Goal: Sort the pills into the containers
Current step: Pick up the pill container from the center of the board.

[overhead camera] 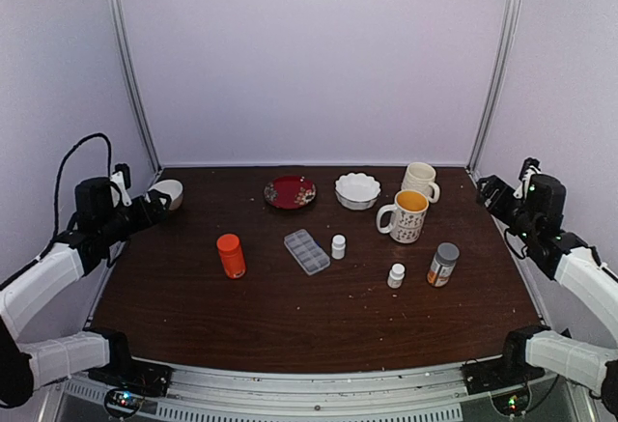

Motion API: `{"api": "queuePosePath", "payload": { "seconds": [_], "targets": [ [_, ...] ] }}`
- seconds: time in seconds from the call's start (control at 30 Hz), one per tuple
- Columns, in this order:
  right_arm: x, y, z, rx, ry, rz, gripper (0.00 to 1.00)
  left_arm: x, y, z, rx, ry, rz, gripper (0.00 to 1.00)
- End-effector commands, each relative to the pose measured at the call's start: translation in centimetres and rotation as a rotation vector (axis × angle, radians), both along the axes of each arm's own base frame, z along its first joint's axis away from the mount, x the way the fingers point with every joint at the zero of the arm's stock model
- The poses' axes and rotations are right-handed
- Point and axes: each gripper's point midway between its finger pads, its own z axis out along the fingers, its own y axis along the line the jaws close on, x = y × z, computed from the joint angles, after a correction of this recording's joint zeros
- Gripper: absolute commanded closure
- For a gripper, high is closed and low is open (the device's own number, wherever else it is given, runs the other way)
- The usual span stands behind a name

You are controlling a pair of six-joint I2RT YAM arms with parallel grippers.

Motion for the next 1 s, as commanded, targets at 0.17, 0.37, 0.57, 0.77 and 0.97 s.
{"api": "queuePosePath", "payload": {
  "seconds": [0.17,0.37,0.57,0.77,0.97],
  "targets": [
    [0.1,8.3,0.6,-0.126,0.084,0.256,0.00,-0.7,-5.7,0.4,-0.044,0.003,-0.212,0.03],
    [-0.2,17.7,0.1,-0.200,0.155,0.486,0.00,-2.1,-9.3,0.8,0.029,0.016,-0.330,0.02],
    [-1.0,25.9,-0.9,-0.251,0.193,0.666,0.00,-3.8,-11.6,-1.1,0.107,0.104,-0.393,0.03],
    [-1.9,33.6,-2.2,-0.347,0.261,0.823,0.00,-4.0,-13.2,-2.1,0.172,0.133,-0.426,0.02],
    [-1.8,38.4,-4.4,-0.388,0.348,0.927,0.00,-3.7,-13.7,-2.6,0.185,0.155,-0.434,0.02]
  ]
}}
